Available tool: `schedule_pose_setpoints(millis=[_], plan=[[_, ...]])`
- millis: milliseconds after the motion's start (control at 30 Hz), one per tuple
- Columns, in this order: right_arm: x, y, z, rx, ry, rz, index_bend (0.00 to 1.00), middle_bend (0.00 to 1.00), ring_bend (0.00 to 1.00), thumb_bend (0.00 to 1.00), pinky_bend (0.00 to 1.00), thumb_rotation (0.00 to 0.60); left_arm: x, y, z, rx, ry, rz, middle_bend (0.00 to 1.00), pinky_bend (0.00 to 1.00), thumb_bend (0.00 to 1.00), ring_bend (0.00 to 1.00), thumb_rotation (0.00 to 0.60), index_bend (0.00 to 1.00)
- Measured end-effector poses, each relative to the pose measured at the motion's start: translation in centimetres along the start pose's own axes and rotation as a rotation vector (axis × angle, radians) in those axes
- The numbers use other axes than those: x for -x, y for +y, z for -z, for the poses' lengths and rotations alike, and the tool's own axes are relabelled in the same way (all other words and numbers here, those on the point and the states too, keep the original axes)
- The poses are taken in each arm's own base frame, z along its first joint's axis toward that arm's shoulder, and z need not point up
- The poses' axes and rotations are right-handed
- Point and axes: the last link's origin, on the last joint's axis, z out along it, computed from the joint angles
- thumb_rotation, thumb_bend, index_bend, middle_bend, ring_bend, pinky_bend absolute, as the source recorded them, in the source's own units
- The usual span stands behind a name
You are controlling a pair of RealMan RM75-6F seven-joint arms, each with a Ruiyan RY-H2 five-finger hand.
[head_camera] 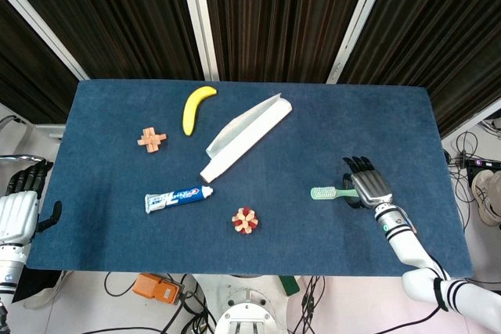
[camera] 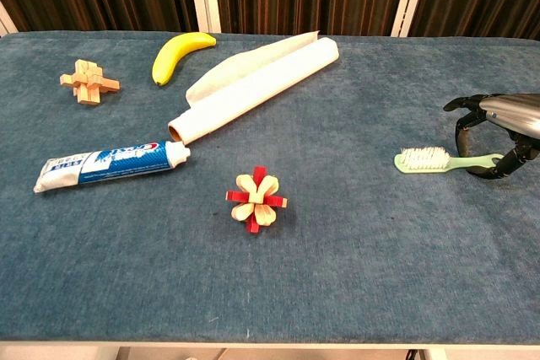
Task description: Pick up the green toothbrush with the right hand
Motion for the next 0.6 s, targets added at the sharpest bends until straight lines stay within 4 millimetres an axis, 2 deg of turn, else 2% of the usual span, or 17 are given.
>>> schedule_pose_setpoints(millis=[333, 600], plan=[[-0.07, -0.14, 0.06, -0.008, 0.005, 0.007, 0.69, 0.12, 0.04, 0.59, 0.01, 0.600, -0.01, 0.00, -0.01, 0.000, -0.002, 0.004, 0.00, 0.00, 0.44, 0.00, 0.600, 0.07], [-0.13, -0.20, 0.20, -0.015, 0.014, 0.008, 0.73, 0.12, 0.04, 0.61, 0.01, 0.600, 0.00, 0.01, 0.00, -0.001, -0.003, 0.005, 0.00, 0.00, 0.44, 0.00, 0.600, 0.07]])
